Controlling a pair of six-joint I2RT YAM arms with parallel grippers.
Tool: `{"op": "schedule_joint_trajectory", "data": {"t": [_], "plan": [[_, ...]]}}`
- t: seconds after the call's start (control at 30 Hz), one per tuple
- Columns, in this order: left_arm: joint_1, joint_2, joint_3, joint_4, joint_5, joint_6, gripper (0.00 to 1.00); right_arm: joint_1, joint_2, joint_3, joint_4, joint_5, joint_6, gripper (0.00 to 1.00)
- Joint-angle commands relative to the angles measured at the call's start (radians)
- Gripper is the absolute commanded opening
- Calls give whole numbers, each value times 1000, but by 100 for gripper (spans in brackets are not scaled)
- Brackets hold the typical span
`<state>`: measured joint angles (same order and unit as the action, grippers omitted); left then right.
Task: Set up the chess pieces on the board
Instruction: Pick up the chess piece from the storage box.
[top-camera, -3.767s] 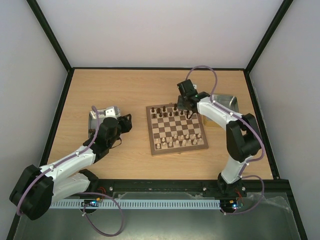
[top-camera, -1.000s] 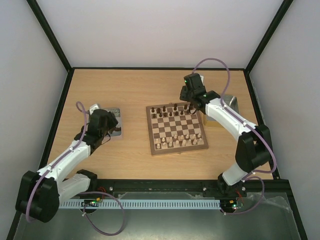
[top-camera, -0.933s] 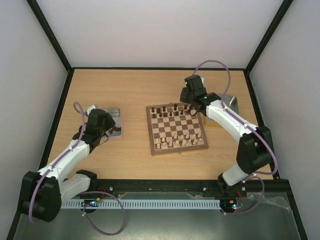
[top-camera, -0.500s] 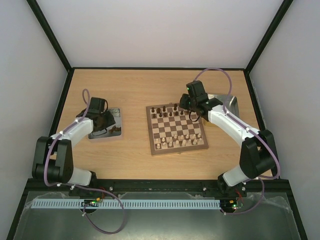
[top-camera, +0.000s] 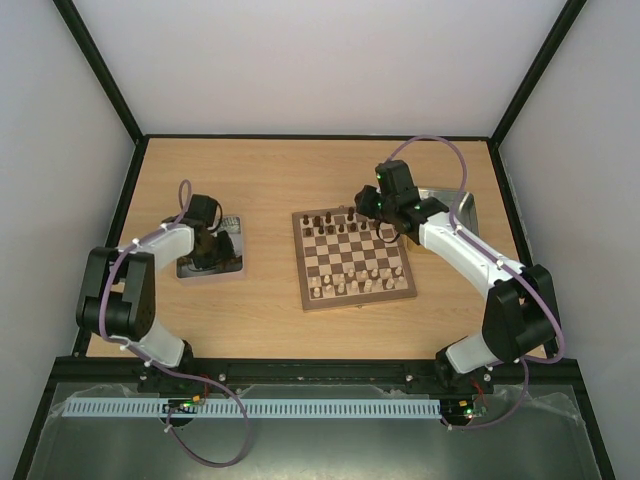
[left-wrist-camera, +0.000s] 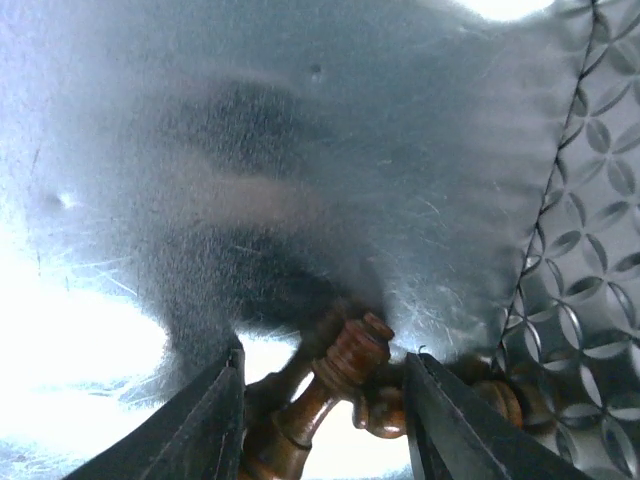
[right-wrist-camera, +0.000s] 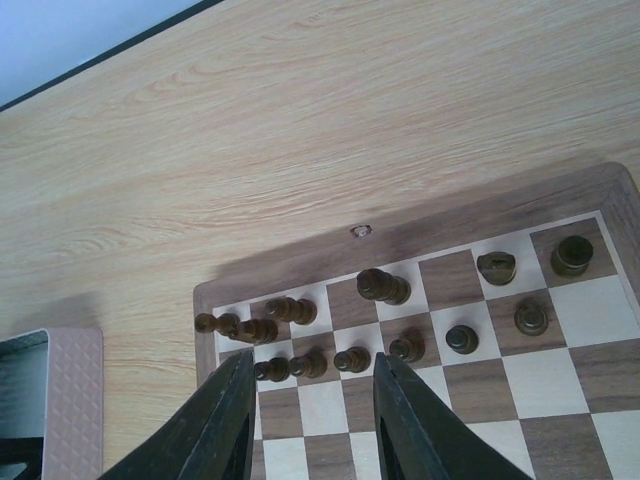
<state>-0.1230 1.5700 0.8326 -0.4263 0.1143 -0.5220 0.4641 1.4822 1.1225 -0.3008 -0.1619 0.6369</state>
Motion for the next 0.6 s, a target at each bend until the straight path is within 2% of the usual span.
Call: {"op": "schedule_joint_trajectory", "data": {"t": [0.0,0.27,0.57], "plan": [[-8,56,26,-69,19,24,46,2,-14,-14,29,-23,12,32],[-21,92,46,-66,11,30,23,5,-20,-31,43,-28,17,31],[-21,12,40,-21,-69,-7,10,5,-26,-42,51,-35,14,31]]}}
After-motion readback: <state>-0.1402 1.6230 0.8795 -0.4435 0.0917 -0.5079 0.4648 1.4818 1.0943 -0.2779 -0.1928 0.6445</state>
